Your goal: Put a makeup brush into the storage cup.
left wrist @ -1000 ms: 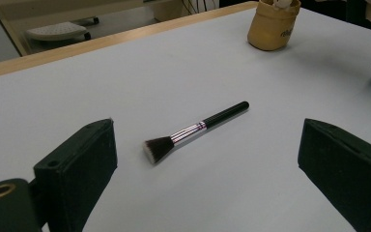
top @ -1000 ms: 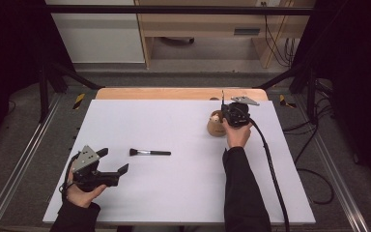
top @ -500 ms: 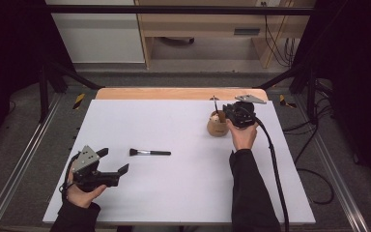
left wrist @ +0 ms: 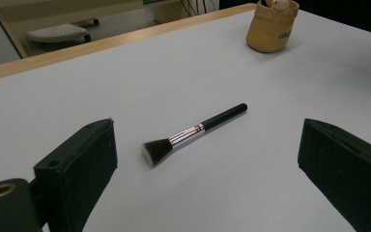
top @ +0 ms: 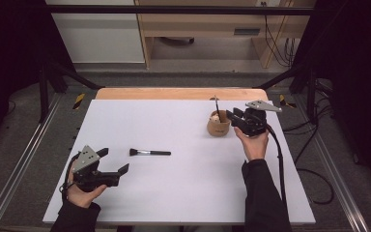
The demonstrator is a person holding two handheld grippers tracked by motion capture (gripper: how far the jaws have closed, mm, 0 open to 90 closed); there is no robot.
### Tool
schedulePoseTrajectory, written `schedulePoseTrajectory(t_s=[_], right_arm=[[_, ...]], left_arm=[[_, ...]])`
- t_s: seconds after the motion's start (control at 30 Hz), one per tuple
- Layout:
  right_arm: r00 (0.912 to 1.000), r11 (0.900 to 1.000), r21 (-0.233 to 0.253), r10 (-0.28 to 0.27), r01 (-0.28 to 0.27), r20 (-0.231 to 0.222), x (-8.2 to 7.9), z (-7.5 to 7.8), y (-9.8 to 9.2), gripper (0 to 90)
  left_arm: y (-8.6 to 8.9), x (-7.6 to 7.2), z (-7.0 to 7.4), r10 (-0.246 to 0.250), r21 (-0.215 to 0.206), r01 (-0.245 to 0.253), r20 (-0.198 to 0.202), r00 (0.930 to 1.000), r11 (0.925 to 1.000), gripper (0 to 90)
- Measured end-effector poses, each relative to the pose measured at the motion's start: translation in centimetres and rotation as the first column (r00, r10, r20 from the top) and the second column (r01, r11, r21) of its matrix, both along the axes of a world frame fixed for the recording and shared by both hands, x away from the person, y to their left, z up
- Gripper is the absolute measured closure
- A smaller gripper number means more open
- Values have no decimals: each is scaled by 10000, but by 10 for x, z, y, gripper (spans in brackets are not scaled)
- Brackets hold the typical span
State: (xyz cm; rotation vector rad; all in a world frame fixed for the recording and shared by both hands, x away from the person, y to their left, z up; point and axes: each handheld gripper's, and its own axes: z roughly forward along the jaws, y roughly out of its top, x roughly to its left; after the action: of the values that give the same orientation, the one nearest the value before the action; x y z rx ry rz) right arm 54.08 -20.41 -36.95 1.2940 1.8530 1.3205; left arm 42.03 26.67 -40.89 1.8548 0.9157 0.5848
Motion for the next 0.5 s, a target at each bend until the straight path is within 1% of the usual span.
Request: schedulePoseTrajectory(t_s=[0.07,0.13,0.2,0.3,0.37,0.5], right_arm=[[9998,9998,-63,172,-171,74,-5,0,-1,617],[9994,9996,51,295,-296,167,-10,1,-2,597],[9988,9988,165,464,-466,160,-15,1,-4,576],[9985,9986,52,520,-521,167,-21,0,-5,550],[9979,9979,209,617,-621,200,-25,-1,-7,531],[9975,9977,124,667,-670,222,-32,-3,-9,499]], left_arm=[[0,0,0,13,-24,-13,25,10000,10000,59],[1,-1,1,13,-32,-13,44,10000,10000,59],[1,-1,2,8,-33,-8,64,10000,10000,60],[1,-2,2,24,-60,-24,77,10000,10000,60],[1,-2,2,32,-61,-32,77,10000,10000,60],[1,-2,2,20,-38,-19,111,9999,10000,60]])
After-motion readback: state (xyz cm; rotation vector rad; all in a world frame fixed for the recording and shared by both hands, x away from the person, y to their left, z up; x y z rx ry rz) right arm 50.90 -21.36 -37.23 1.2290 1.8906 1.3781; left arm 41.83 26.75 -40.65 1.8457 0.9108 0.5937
